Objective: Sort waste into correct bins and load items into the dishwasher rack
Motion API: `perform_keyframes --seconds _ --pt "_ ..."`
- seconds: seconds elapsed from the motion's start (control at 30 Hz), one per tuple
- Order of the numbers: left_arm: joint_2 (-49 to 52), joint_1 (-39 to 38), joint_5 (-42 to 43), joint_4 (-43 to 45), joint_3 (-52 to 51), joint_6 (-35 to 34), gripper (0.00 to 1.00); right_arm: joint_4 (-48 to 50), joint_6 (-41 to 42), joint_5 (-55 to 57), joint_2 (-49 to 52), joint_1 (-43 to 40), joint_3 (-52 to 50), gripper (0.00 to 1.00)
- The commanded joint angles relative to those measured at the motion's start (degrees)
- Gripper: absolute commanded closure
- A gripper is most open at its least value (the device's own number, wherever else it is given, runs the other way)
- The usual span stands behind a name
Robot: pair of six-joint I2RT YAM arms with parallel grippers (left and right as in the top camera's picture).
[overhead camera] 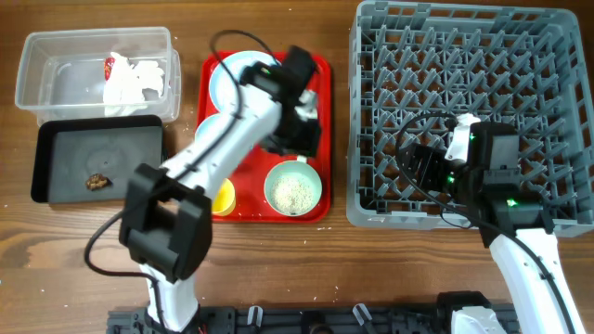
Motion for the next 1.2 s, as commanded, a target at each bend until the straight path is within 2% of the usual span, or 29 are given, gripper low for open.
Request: perform_keyframes --seconds 0.0,0.1,0.23,0.4,0.5,0.53,0.57,0.6,0.8,0.97,1.17 --pt "-0.8 -4.1 -1.0 3.4 -4.4 -7.5 0.39 0.3 0.2 -0.5 0.3 -0.1 1.3 0.0" --pt "-0.7 -6.7 -1.5 8.4 -7.6 -8.6 0.44 0.4 0.2 -0.6 0.3 -0.1 1.3 0.0" --pt "-0.7 -8.0 -7.3 10.6 -10.4 -10.2 0.51 0.4 0.6 -1.1 0.3 -0.1 1.3 0.0" --pt "-0.5 -8.0 -7.9 15.8 -15.5 -10.2 0.57 0.4 0.7 -1.2 0.3 -0.1 1.3 0.0" --pt "-0.5 -8.0 -7.9 16.4 -16.0 -10.2 0.67 0.5 0.7 -1.2 0.3 -0.1 1.3 0.01" --pt "-0.5 -8.0 -7.9 16.5 -16.0 -10.2 0.74 0.6 0.7 -1.2 0.3 -0.1 1.3 0.0" --pt "-0.5 -8.0 -7.9 16.5 -16.0 -10.2 0.87 0.6 0.7 -1.2 0.3 -0.1 1.3 0.0" --pt "-0.5 -8.0 -7.9 16.5 -16.0 -10.2 0.95 0.6 0.7 -1.2 0.3 -0.1 1.3 0.0" --pt "-0.8 -8.0 -6.1 15.1 -15.1 -10.2 0.96 0.6 0.7 -1.2 0.3 -0.1 1.3 0.0" --pt "-2.8 -7.8 -5.7 6.7 -8.6 -10.2 0.96 1.0 0.7 -1.2 0.3 -0.1 1.3 0.0" --pt "-8.9 -2.8 -5.7 -1.3 -1.8 -9.9 0.96 1.0 0.6 -1.2 0.3 -0.1 1.3 0.0"
